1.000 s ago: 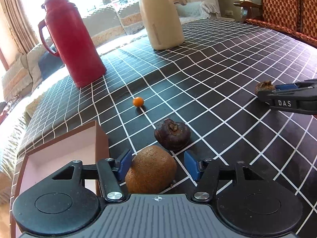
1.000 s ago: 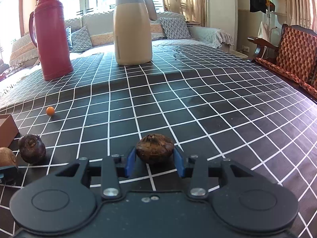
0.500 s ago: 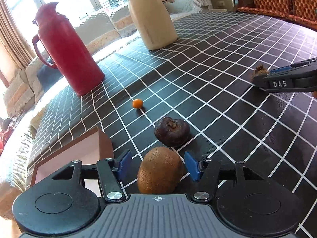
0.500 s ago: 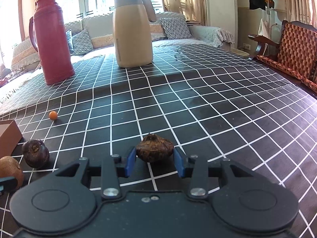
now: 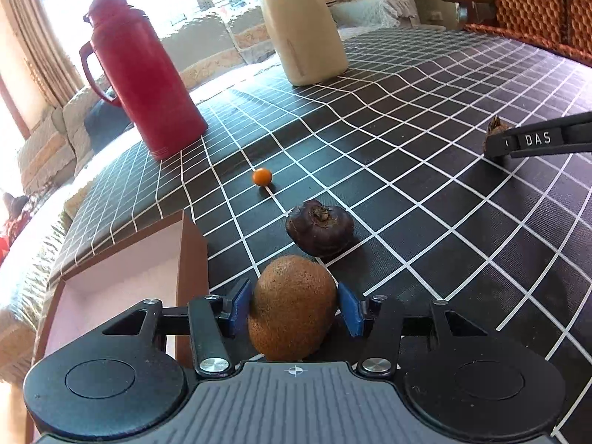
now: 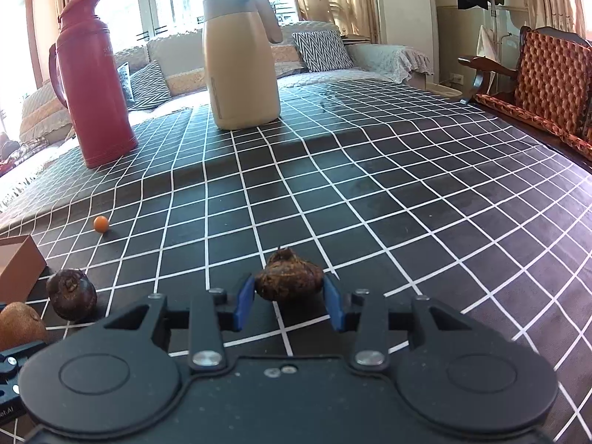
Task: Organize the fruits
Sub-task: 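Carry the kiwi into the box tray and open the left tool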
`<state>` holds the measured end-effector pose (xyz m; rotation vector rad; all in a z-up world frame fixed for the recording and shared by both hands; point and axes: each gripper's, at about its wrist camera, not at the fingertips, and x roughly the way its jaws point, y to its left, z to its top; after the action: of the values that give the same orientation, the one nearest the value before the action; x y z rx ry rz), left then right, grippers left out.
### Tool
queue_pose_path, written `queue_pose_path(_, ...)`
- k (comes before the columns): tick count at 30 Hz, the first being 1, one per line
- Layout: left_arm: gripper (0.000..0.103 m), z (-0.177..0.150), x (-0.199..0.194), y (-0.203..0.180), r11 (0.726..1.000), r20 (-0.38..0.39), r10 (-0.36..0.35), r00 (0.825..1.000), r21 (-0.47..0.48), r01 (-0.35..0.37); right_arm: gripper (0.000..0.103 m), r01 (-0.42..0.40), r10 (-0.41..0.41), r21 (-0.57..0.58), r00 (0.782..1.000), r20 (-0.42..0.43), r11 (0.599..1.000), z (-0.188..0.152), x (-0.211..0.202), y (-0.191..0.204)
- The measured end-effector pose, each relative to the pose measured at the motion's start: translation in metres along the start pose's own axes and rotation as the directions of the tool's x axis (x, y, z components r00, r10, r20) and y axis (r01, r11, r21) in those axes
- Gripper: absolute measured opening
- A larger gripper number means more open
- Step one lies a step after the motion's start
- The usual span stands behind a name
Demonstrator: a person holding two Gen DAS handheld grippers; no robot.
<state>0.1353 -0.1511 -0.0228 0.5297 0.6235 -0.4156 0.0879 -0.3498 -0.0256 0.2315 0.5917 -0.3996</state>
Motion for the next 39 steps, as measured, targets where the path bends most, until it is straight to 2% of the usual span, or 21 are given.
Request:
queue_pose_path(7,0.051,-0.025,-0.018,0.011,0.980,0.062,-0.037,0.997,-0.193,0.048,0.038,0.012,-0.011,-0.014,1.000,0.029,1.000,-0.006,-0.013,0.002)
queue_pose_path(9,0.051,-0.032,-0.023,0.011,0.974,0.084,-0.045,0.995,-0.216,0.062,0.027,0.012,-0.011,-0.023,0.999,0.039,1.000,-0.007,-0.017,0.003)
queue_pose_path(10,0.051,-0.034,-0.025,0.012,0.972,0.089,-0.053,0.995,-0.222,0.071,0.014,0.011,-0.007,-0.063,0.998,0.064,0.998,-0.008,-0.023,0.008)
queue_pose_path(13,0.051,-0.040,-0.027,0.013,0.968,0.089,-0.073,0.993,-0.235,0.092,0.016,0.021,-0.017,-0.079,0.999,0.050,0.997,-0.008,-0.023,0.010)
queue_pose_path(15,0.051,-0.042,-0.028,0.013,0.967,0.097,-0.072,0.993,-0.235,0.093,0.016,-0.010,0.010,-0.018,1.000,0.014,1.000,-0.009,-0.017,0.002)
queue_pose_path(17,0.051,-0.043,-0.028,0.014,0.965,0.104,-0.076,0.992,-0.241,0.099,0.028,-0.034,0.034,0.008,0.999,-0.006,0.999,-0.010,-0.013,-0.004)
queue_pose_path(21,0.051,-0.045,-0.028,0.014,0.964,0.110,-0.077,0.991,-0.247,0.102,0.037,-0.061,0.061,0.000,0.998,0.006,0.998,-0.012,-0.016,-0.013)
queue_pose_path(26,0.051,-0.045,-0.027,0.019,0.951,0.101,-0.087,0.991,-0.286,0.113,0.072,-0.103,0.103,-0.013,0.992,0.066,0.995,-0.010,-0.030,-0.024)
queue_pose_path(28,0.051,-0.045,-0.026,0.022,0.948,0.100,-0.092,0.991,-0.294,0.118,0.070,-0.110,0.117,-0.085,0.990,0.075,0.990,-0.007,-0.026,-0.020)
queue_pose_path(32,0.051,-0.046,-0.024,0.022,0.947,0.100,-0.092,0.991,-0.299,0.118,0.058,-0.131,0.137,-0.160,0.990,0.027,0.978,0.002,-0.006,-0.006)
queue_pose_path(33,0.051,-0.046,-0.024,0.022,0.947,0.100,-0.091,0.991,-0.299,0.117,0.056,-0.107,0.109,-0.177,0.994,0.001,0.978,0.004,0.002,-0.001)
queue_pose_path(34,0.051,-0.046,-0.024,0.021,0.947,0.100,-0.090,0.991,-0.298,0.116,0.056,-0.082,0.082,-0.181,0.997,-0.008,0.980,0.004,0.006,0.002)
queue_pose_path(37,0.051,-0.046,-0.025,0.020,0.949,0.103,-0.087,0.991,-0.295,0.114,0.050,-0.108,0.100,-0.147,0.993,-0.059,0.983,0.003,0.020,0.004)
queue_pose_path(38,0.051,-0.046,-0.025,0.020,0.948,0.102,-0.088,0.991,-0.297,0.115,0.042,-0.104,0.096,-0.153,0.994,-0.055,0.983,0.002,0.022,0.006)
queue_pose_path(39,0.051,-0.046,-0.025,0.021,0.947,0.103,-0.090,0.991,-0.301,0.117,0.039,-0.094,0.087,-0.169,0.995,-0.049,0.981,0.002,0.023,0.008)
